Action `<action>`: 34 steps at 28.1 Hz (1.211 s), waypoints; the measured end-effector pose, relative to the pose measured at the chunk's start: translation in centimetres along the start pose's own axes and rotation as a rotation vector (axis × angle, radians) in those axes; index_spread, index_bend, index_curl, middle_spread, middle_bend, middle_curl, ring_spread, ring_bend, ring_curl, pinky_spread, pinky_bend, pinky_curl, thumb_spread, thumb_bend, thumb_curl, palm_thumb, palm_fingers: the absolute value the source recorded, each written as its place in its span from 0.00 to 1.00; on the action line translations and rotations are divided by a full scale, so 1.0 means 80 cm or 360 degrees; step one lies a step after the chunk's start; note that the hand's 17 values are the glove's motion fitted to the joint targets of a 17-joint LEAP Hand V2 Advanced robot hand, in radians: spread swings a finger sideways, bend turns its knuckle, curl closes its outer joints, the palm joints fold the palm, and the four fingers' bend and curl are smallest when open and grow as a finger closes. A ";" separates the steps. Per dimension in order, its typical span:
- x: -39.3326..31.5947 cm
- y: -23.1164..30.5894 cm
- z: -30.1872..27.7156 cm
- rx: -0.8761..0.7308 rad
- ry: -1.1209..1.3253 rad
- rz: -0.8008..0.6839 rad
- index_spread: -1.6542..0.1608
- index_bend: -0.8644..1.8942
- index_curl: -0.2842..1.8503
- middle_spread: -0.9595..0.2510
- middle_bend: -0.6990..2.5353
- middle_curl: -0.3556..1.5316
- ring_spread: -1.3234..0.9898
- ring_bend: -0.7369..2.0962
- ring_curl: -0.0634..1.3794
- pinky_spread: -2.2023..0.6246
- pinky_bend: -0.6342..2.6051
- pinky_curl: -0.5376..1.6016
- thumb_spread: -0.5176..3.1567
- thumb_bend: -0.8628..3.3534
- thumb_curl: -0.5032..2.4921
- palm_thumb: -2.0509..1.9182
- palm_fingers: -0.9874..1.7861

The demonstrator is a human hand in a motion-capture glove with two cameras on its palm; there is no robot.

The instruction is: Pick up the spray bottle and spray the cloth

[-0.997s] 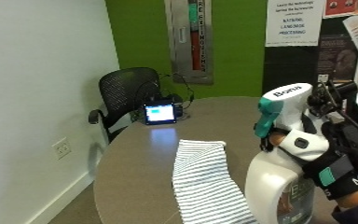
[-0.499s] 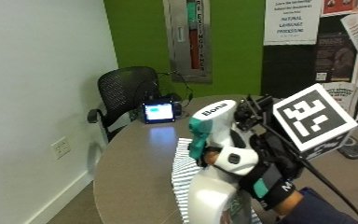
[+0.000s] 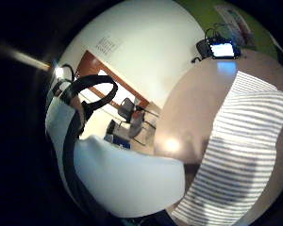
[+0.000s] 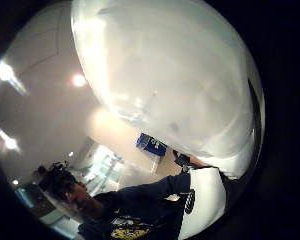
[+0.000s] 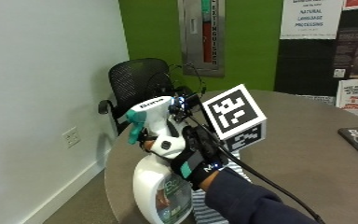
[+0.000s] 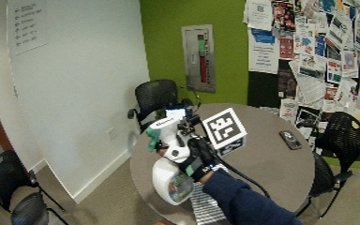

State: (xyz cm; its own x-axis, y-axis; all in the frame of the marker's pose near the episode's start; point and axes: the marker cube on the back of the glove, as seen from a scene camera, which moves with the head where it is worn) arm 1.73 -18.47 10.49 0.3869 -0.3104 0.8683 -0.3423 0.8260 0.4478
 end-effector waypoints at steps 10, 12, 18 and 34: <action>0.037 -0.026 0.015 0.0088 0.0073 0.0066 0.75 0.37 0.37 0.62 0.40 0.46 0.46 0.48 0.35 0.65 0.35 0.44 0.31 0.20 0.39 0.76 0.84; 0.045 -0.027 0.009 0.0121 0.0069 0.0084 0.75 0.37 0.37 0.62 0.40 0.46 0.46 0.48 0.35 0.65 0.35 0.44 0.31 0.20 0.39 0.76 0.84; 0.058 -0.024 0.007 0.0204 0.0086 0.0099 0.75 0.37 0.37 0.62 0.40 0.46 0.46 0.48 0.35 0.65 0.35 0.44 0.32 0.20 0.38 0.75 0.84; 0.074 0.026 0.033 -0.0274 0.0366 0.0045 0.73 0.33 0.32 0.64 0.36 0.44 0.47 0.44 0.34 0.70 0.35 0.44 0.36 0.20 0.37 0.73 0.64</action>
State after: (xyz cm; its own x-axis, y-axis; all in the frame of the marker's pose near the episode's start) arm 1.02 -19.83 17.16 0.5698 -0.1874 0.8002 -0.2130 0.9067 0.3640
